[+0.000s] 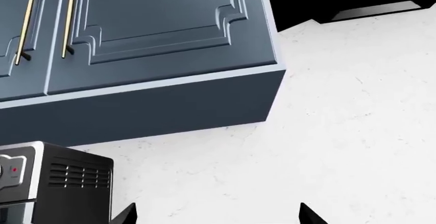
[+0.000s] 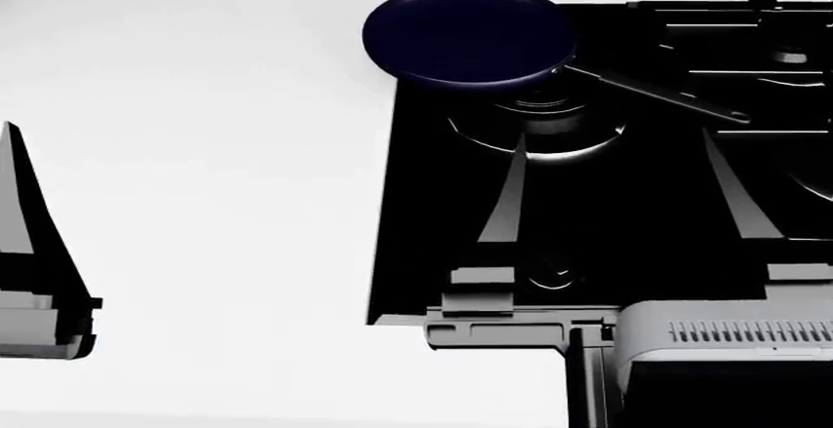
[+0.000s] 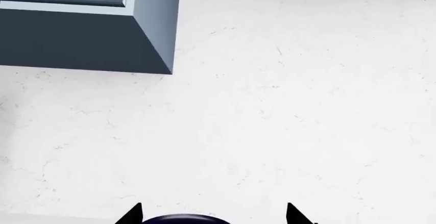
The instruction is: Turn off the left burner of the stove.
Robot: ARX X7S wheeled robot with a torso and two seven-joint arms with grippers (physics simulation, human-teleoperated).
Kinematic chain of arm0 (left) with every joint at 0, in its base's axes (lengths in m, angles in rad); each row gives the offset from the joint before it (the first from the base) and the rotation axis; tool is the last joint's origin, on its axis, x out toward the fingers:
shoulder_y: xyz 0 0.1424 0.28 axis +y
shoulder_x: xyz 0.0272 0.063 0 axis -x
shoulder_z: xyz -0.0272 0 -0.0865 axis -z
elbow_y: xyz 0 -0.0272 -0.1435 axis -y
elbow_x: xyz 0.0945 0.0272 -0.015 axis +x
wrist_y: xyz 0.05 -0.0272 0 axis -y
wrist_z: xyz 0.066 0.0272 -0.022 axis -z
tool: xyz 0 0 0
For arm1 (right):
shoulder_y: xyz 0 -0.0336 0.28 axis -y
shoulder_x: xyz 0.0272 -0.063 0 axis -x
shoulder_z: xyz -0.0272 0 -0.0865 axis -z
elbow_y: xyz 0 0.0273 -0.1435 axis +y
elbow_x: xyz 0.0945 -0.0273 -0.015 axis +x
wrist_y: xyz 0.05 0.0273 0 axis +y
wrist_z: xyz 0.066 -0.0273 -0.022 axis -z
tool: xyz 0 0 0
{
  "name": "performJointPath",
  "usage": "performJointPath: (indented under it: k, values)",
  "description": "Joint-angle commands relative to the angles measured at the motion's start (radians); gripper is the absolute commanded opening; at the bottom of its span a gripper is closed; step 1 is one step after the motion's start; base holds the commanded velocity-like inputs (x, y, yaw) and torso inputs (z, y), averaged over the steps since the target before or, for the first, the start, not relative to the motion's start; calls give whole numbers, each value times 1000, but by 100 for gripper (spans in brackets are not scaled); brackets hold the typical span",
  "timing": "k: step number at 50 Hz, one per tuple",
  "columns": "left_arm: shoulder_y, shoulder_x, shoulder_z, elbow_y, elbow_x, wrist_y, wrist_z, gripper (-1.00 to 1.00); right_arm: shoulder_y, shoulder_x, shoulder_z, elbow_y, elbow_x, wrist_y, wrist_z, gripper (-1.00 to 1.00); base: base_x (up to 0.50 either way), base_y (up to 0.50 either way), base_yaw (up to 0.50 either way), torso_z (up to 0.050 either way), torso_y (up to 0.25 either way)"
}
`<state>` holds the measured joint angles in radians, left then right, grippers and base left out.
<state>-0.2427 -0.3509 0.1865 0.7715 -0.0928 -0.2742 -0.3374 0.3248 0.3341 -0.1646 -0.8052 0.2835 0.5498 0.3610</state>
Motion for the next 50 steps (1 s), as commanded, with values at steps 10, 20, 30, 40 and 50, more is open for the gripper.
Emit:
performJointPath:
  k: [10,20,30,40,50]
  values:
    - [10,-13,-2,36,-14,-13,-3,100,11,0,1,11,21,12,6,100,58,0,0,0,0]
    - [1,-12,2,23,-14,-10,-7,100,13,0,10,-2,39,19,11,100,0,0,0,0,0]
    - [-7,-13,8,21,-12,-12,-10,100,15,4,6,1,38,20,15,100,137,0,0,0,0]
    - [3,-22,0,42,-21,-21,-13,100,16,7,7,2,42,21,20,100,335,0,0,0,0]
    - [16,-27,-4,51,-24,-18,-18,100,7,10,1,-10,40,20,27,100,62,0,0,0,0]
